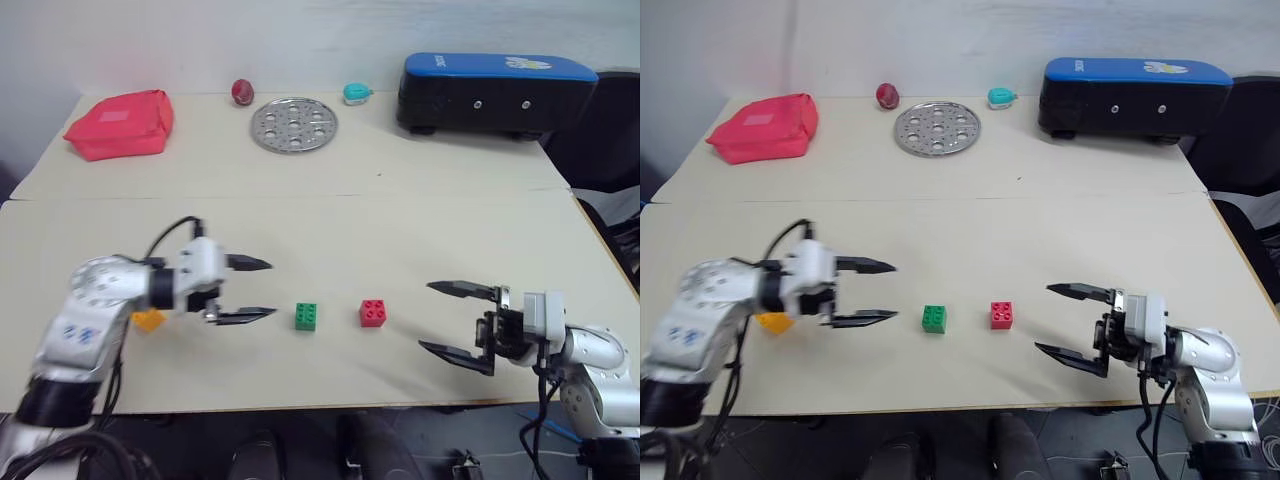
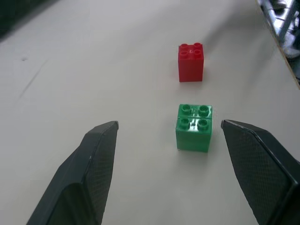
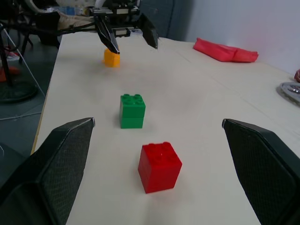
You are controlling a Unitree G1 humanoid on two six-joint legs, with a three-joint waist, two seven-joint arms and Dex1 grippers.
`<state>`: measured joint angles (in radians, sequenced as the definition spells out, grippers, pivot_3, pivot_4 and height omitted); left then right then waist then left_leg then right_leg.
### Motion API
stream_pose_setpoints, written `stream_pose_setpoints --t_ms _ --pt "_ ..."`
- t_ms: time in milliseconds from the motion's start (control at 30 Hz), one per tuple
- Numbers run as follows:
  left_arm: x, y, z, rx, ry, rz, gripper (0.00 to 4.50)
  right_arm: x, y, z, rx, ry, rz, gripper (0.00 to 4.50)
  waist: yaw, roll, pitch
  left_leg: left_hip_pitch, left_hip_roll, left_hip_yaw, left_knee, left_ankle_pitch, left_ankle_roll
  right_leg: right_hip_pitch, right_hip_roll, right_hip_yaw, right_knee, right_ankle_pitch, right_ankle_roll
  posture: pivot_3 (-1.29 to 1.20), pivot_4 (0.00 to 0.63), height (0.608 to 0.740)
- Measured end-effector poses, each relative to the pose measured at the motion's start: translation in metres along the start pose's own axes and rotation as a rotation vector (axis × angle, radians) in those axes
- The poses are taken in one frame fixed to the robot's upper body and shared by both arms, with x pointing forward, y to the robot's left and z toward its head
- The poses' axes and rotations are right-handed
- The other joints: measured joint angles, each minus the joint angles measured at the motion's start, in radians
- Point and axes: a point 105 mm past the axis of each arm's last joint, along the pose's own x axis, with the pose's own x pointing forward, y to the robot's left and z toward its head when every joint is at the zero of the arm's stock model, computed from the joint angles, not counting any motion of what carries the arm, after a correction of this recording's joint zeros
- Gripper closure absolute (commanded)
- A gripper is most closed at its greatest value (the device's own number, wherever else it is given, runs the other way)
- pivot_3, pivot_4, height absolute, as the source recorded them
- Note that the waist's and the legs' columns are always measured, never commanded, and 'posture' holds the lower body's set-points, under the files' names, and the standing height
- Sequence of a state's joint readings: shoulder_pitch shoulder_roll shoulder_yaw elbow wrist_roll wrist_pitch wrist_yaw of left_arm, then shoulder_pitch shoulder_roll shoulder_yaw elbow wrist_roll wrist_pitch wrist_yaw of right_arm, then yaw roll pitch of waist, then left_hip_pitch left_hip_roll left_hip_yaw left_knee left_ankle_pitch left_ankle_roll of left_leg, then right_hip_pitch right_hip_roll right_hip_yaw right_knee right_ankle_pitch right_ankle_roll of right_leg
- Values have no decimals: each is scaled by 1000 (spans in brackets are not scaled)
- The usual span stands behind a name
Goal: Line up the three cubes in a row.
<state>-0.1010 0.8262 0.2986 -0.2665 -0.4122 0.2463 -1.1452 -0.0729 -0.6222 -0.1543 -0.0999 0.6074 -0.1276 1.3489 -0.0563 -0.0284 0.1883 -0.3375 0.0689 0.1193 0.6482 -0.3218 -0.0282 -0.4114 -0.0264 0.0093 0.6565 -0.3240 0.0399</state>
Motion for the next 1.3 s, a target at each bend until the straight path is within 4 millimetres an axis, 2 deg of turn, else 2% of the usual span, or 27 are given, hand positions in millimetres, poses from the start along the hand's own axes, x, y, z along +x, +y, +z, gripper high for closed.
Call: stream_pose_setpoints --t_ms 133,233,300,400,467,567,733,800,867,1067,1200,1300 --pt "-89 -1 -31 -138 69 405 31 22 -2 6 19 -63 51 0 -2 0 0 0 1 -2 0 -2 1 -1 0 -2 1 -1 -2 0 150 740" --pt "-158 -16 -58 -273 100 736 31 36 3 8 35 -98 91 0 1 -2 0 0 1 -2 0 -4 1 0 0 -3 0 -2 -3 0 150 740" --pt "-186 -37 -76 -360 156 840 31 41 5 10 37 -113 102 0 5 -4 0 0 0 -3 0 -5 3 0 -2 -4 -2 -1 -3 0 150 740" --pt "-201 -67 -95 -459 198 904 31 45 6 13 27 -123 112 0 10 -7 -1 0 -2 -3 0 -7 6 1 -6 -4 -4 -2 -3 0 150 740" --pt "-202 -75 -98 -478 210 904 31 46 7 14 25 -127 119 0 16 -11 -2 -1 -2 -3 0 -7 6 1 -7 -5 -4 -3 -5 0 150 740" --pt "-191 -70 -93 -466 181 861 31 48 9 17 16 -131 133 0 24 -12 -2 -1 -2 -3 -1 -9 3 1 -9 -6 -4 -4 -8 0 150 740" --pt "-143 -25 -68 -393 92 665 31 52 10 19 9 -135 150 0 26 -11 -2 -3 -2 -3 -1 -6 4 1 -12 -12 -3 -3 -5 0 150 740" --pt "-127 -11 -64 -366 79 595 31 53 11 19 8 -135 158 0 23 -9 -1 -4 -2 -3 -2 -5 6 1 -13 -13 -3 -2 -5 0 150 740" --pt "-114 2 -67 -356 93 520 31 54 11 20 8 -137 160 0 15 -8 -1 -4 -2 -2 -3 -5 6 0 -13 -13 -3 -2 -4 0 150 740" --pt "-94 15 -92 -387 113 448 31 57 12 25 28 -141 151 0 0 -7 0 -12 -1 -4 -2 -5 4 -6 -12 -17 -3 -3 -4 0 150 740" --pt "-90 15 -103 -399 130 415 792 54 13 22 39 -131 134 0 1 -7 0 -16 -1 -5 0 -4 5 -9 -13 -18 -2 -2 -4 0 150 740" --pt "-91 17 -104 -381 148 396 1747 49 13 21 38 -123 113 0 2 -8 0 -16 -2 -5 0 -2 5 -8 -14 -19 -1 -2 -3 0 150 740"
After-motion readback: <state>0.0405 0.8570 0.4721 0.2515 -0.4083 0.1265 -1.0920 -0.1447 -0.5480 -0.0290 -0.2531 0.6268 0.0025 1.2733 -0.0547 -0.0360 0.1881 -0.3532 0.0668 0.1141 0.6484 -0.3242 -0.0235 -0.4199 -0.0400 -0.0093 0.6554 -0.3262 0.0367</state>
